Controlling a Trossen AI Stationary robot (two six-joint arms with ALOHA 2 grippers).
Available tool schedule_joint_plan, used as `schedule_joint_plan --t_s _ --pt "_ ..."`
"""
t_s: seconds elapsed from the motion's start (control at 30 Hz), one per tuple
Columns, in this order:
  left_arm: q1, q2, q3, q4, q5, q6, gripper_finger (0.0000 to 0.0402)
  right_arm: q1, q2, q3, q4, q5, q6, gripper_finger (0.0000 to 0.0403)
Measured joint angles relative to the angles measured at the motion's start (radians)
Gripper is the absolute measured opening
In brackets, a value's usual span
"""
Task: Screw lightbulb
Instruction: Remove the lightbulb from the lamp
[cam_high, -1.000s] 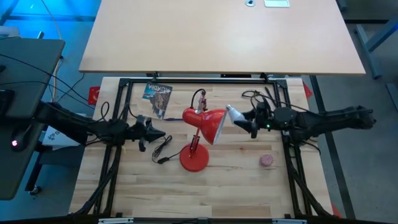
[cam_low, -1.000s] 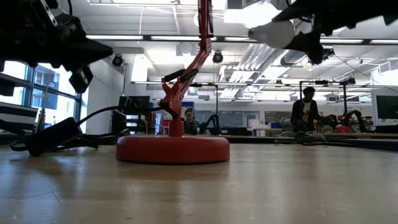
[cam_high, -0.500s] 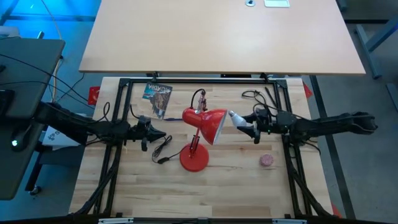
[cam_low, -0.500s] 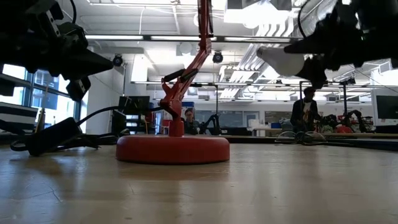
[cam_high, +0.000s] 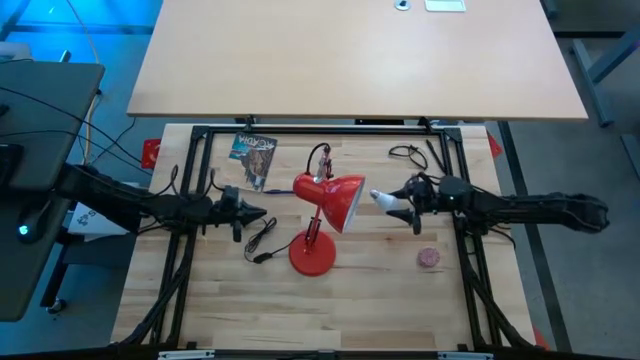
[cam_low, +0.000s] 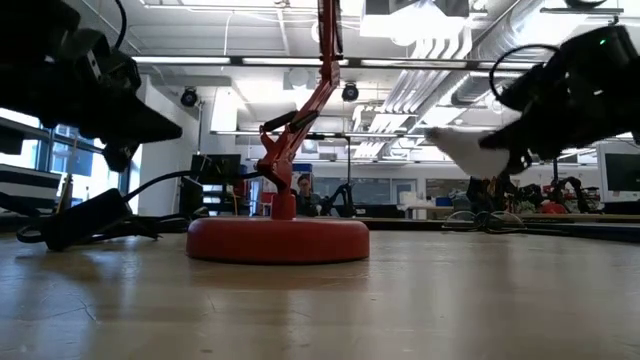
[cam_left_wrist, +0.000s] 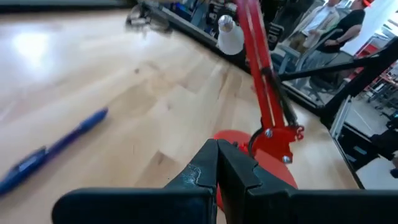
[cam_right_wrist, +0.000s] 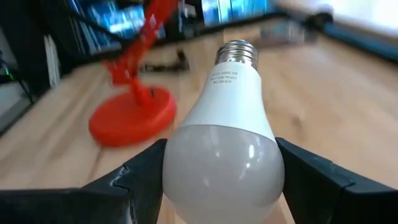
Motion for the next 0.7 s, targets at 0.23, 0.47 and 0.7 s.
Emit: schedule_joint_plan --t_s 0.23,0.47,0.7 --pt "0.000 0.000 0.000 -0.016 0.018 -0.027 0.0000 -0.004 0.000 0.000 -0.116 -0.063 0.059 0.0267" --pt "0.000 0.000 0.000 -0.019 0.018 0.128 0.0000 -0.004 0.000 0.000 -0.111 -0.028 0.033 0.0286" --pt "0.000 0.000 0.000 -0.020 0.018 0.145 0.0000 -0.004 0.000 0.000 -0.080 -0.003 0.093 0.0289"
